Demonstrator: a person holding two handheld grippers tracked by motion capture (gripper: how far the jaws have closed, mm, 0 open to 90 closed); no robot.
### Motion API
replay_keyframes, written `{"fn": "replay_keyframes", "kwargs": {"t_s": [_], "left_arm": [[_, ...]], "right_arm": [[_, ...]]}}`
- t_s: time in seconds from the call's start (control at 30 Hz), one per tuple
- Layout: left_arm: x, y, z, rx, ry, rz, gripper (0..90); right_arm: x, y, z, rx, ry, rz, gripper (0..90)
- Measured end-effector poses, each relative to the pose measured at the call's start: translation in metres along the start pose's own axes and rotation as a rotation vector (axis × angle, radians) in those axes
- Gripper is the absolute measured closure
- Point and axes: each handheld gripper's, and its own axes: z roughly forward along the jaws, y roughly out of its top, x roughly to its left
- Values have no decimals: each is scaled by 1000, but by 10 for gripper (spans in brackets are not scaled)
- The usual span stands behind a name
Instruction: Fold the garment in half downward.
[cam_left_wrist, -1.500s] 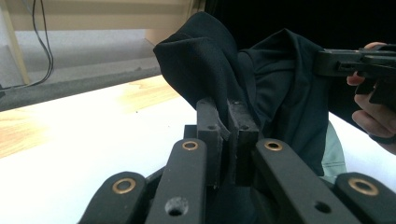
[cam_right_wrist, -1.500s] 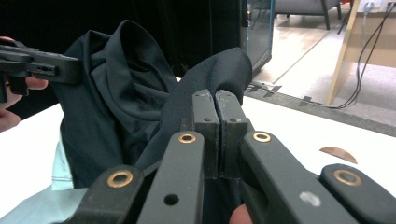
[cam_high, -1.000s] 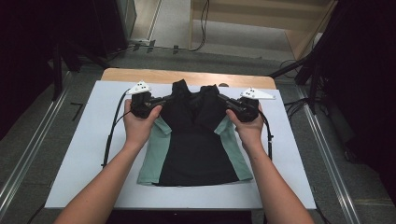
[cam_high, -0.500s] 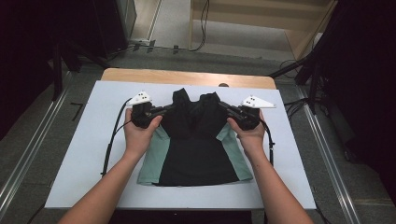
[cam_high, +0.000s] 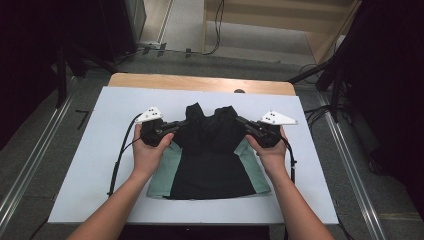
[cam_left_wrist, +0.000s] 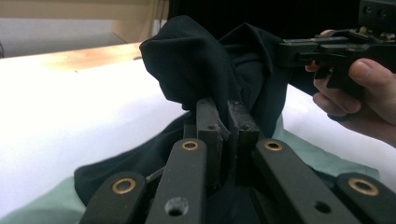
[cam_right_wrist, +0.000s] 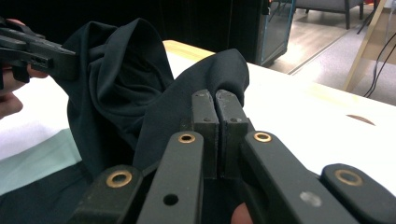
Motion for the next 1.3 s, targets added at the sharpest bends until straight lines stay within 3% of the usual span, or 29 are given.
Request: {"fn": "replay_keyframes", "kwargs": {"t_s": [0.53, 1.0, 1.13, 1.3], "left_arm": [[-14, -34, -15, 70, -30, -5, 856], [-24, -64, -29, 171, 9, -7, 853], [-24, -70, -31, 207, 15, -2, 845], [-27, -78, -31, 259, 32, 4, 833]], "right_arm": [[12, -33, -21, 15, 24, 17, 859], [28, -65, -40, 52, 69, 45, 857], [32, -74, -44, 89, 52, 25, 854], [35, -81, -50, 116, 56, 42, 853]]}}
